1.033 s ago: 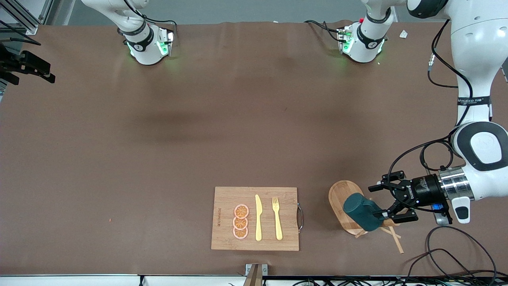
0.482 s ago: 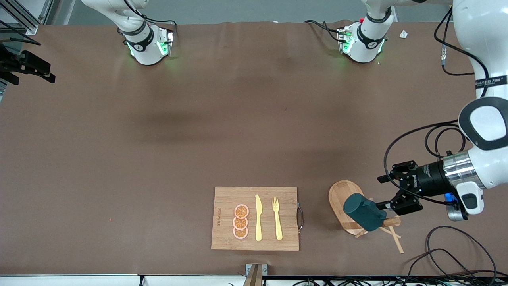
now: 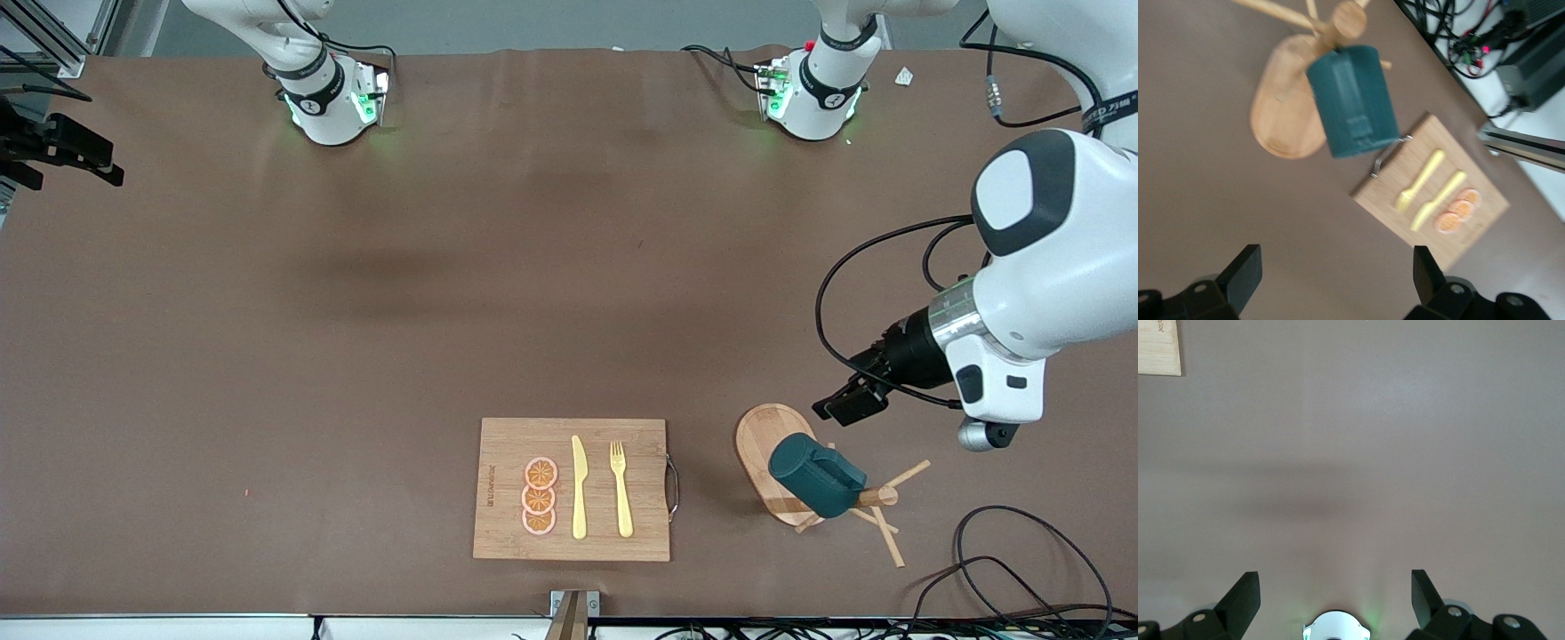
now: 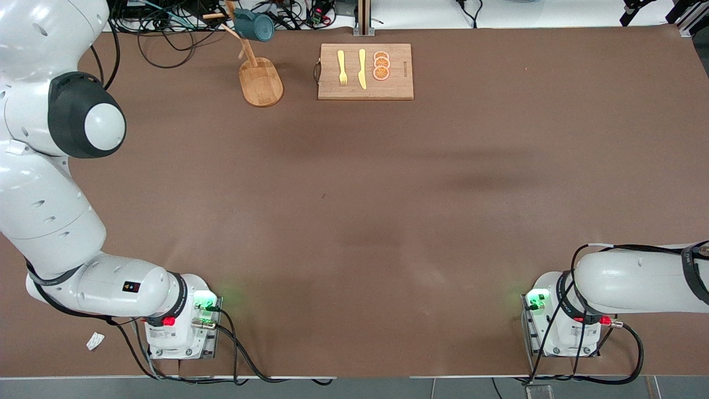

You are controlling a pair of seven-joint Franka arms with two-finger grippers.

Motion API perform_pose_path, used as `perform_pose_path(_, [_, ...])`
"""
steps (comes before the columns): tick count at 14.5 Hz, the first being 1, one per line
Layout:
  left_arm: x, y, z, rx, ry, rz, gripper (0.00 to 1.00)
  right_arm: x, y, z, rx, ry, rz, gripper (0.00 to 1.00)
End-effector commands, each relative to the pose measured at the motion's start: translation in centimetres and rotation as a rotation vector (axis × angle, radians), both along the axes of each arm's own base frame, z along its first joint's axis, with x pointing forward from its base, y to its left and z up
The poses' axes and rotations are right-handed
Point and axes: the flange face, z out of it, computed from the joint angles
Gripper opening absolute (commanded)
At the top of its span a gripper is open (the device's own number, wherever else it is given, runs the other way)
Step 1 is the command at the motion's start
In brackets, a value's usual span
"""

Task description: Pass cup and hang on rack

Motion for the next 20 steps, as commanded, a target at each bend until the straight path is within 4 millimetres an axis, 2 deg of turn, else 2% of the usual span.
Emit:
perform_pose_path(1, [-1.7,2.1,2.3,0.222,-0.034,-0.225,1.0,-0.7,-0.2,0.1,0.016,-0.005,-0.011,1.0])
perform_pose_path(3, [-3.4,4.4,5.3,0.344,-0.038,-0.448,1.0,-0.7,-0.2,0.2,0.017,-0.009,-0.014,1.0])
perform_pose_path(4, [-3.8,5.6,6.8,0.36,-0.054,-0.507,1.0,-0.7,-0.4,0.3,0.017,-0.012,-0.023,1.0])
perform_pose_path(5, [-4.4,8.4,8.4,0.368,-0.063,-0.516,1.0,-0.7,-0.7,0.3,0.018,-0.011,-0.034,1.0])
perform_pose_path(6, [-5.3,10.2,9.7,0.37,-0.046,-0.52,1.0,-0.8,-0.8,0.3,0.018,-0.008,-0.036,1.0])
perform_pose_path(8, [-7.2,12.3,11.4,0.35,0.0,-0.551,1.0,-0.8,-1.1,0.2,0.018,-0.007,-0.043,1.0])
perform_pose_path(10, [-9.1,12.3,12.3,0.34,0.05,-0.58,1.0,-0.8,-1.3,0.3,0.018,-0.008,-0.048,1.0])
perform_pose_path(12, [-10.9,11.9,12.3,0.304,0.061,-0.573,1.0,-0.9,-1.2,0.3,0.017,-0.006,-0.076,1.0])
perform_pose_path(14, [-12.8,13.8,12.2,0.206,0.055,-0.539,1.0,-0.8,-1.1,0.3,0.015,-0.006,-0.092,1.0])
perform_pose_path(15, [-14.0,13.6,12.1,0.201,0.05,-0.542,1.0,-0.8,-0.9,0.3,0.015,-0.006,-0.087,1.0])
perform_pose_path(17, [-15.4,11.4,11.5,0.215,0.065,-0.571,1.0,-0.7,0.1,0.5,0.014,-0.012,-0.068,1.0])
perform_pose_path(18, [-16.2,11.1,11.3,0.223,0.071,-0.574,1.0,-0.7,0.7,0.6,0.014,-0.013,-0.058,1.0])
perform_pose_path(20, [-18.0,10.0,10.6,0.245,0.069,-0.586,1.0,-0.7,0.4,0.7,0.014,-0.013,-0.067,1.0])
